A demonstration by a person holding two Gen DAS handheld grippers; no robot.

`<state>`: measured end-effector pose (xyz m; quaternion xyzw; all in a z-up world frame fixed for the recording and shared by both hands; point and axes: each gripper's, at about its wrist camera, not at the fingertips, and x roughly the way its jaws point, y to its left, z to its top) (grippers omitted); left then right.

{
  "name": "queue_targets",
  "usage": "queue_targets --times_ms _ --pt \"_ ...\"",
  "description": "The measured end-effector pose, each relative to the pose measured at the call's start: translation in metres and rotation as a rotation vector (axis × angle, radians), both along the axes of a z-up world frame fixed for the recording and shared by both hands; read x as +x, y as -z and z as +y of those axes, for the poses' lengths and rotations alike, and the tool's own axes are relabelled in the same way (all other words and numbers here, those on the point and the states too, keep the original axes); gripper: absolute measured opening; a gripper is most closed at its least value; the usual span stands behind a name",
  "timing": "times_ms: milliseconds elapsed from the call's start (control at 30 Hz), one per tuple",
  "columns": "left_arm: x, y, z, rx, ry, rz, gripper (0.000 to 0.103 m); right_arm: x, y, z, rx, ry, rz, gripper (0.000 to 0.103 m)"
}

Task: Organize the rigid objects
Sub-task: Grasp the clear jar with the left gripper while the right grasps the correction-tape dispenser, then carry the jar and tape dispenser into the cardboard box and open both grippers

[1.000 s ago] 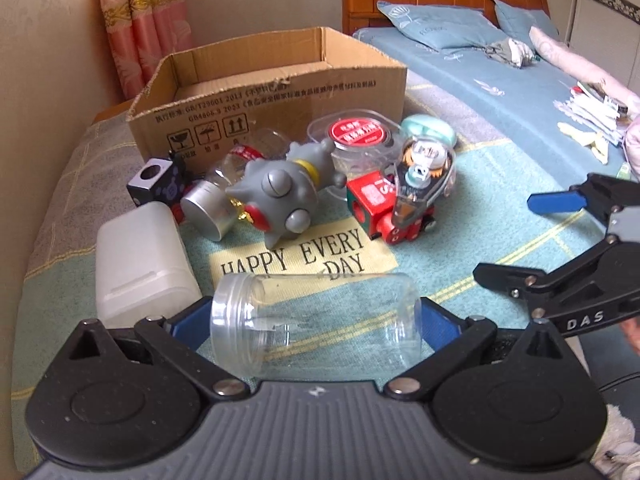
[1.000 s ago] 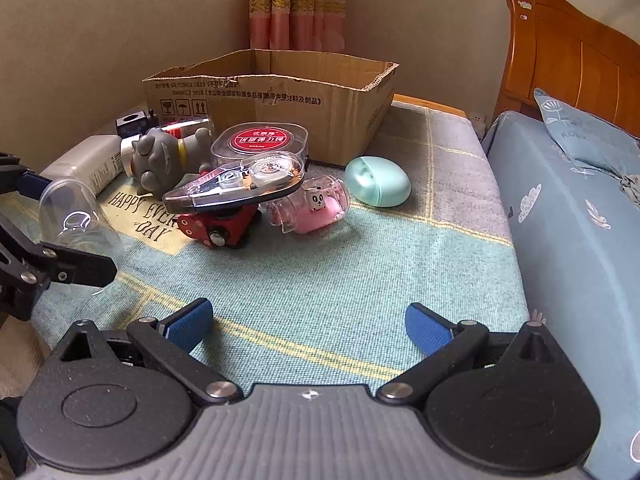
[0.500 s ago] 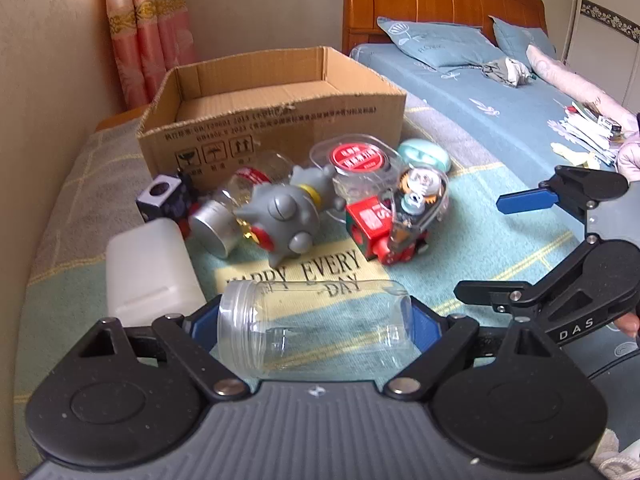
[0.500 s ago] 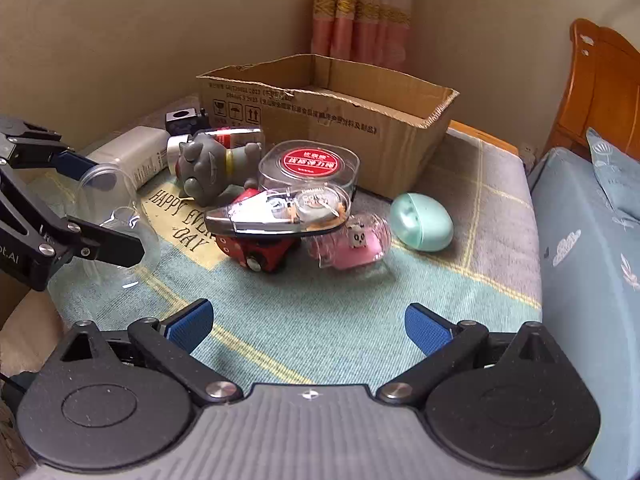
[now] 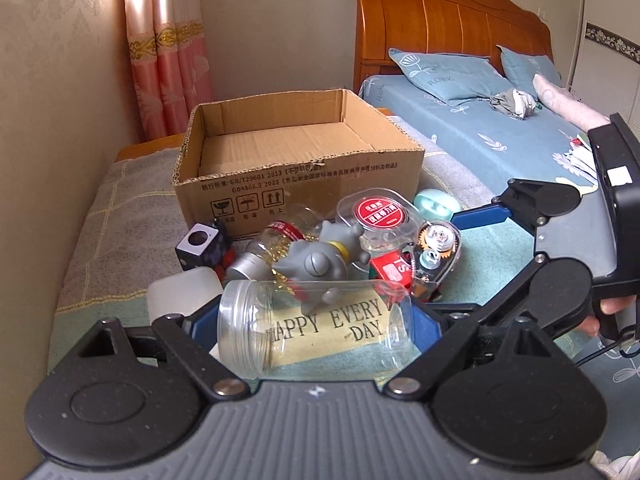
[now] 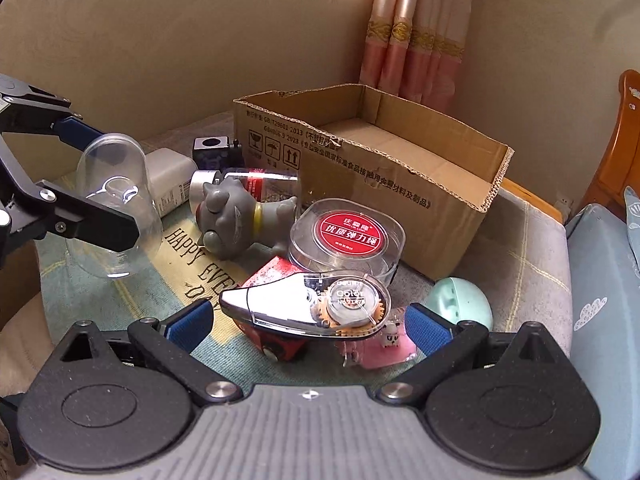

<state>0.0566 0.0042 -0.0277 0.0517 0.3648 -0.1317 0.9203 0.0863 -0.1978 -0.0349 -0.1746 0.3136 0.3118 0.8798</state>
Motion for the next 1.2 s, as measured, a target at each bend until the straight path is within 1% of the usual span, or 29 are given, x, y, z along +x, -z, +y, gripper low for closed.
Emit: queue_targets --times_ms 300,333,400,467,567,667,767,833,967,1067,1167,1200 --pt "0.006 -0.001 0.002 0.016 0.01 -0.003 0.09 0.007 -0.004 0.004 0.003 -0.022 0.021 0.102" --pt "0.007 0.0 0.002 0.023 0.012 -0.004 0.09 0.008 -0.004 0.005 -0.004 -0.023 0.02 0.101" --pt "0.009 -0.001 0.003 0.035 0.018 -0.005 0.09 0.008 -0.003 0.008 -0.023 -0.027 0.018 0.095" --pt "0.009 -0.002 0.003 0.044 0.025 -0.01 0.09 0.008 -0.002 0.009 -0.037 -0.032 0.014 0.093" --pt "0.01 -0.005 0.004 0.053 0.028 -0.017 0.09 0.007 -0.004 0.009 -0.035 -0.036 0.022 0.093" --pt "0.013 -0.009 0.006 0.044 0.038 -0.02 0.09 0.006 -0.007 0.009 -0.045 -0.038 0.018 0.093" --pt "0.021 -0.016 0.008 0.049 0.055 -0.023 0.09 0.006 -0.015 0.006 -0.031 -0.043 0.02 0.093" --pt "0.027 -0.023 0.008 0.064 0.063 -0.042 0.09 0.008 -0.023 0.005 -0.026 -0.042 0.014 0.093" --pt "0.053 -0.042 0.007 0.066 0.052 -0.085 0.09 0.017 -0.045 0.001 0.003 -0.033 -0.014 0.093" --pt "0.081 -0.056 0.005 0.06 0.052 -0.114 0.09 0.03 -0.063 0.001 0.024 -0.013 -0.046 0.093" --pt "0.116 -0.064 -0.001 0.1 0.063 -0.113 0.09 0.048 -0.079 0.001 0.036 0.007 -0.061 0.093" --pt "0.128 -0.065 -0.004 0.112 0.075 -0.099 0.09 0.058 -0.083 0.003 0.038 0.017 -0.062 0.093"
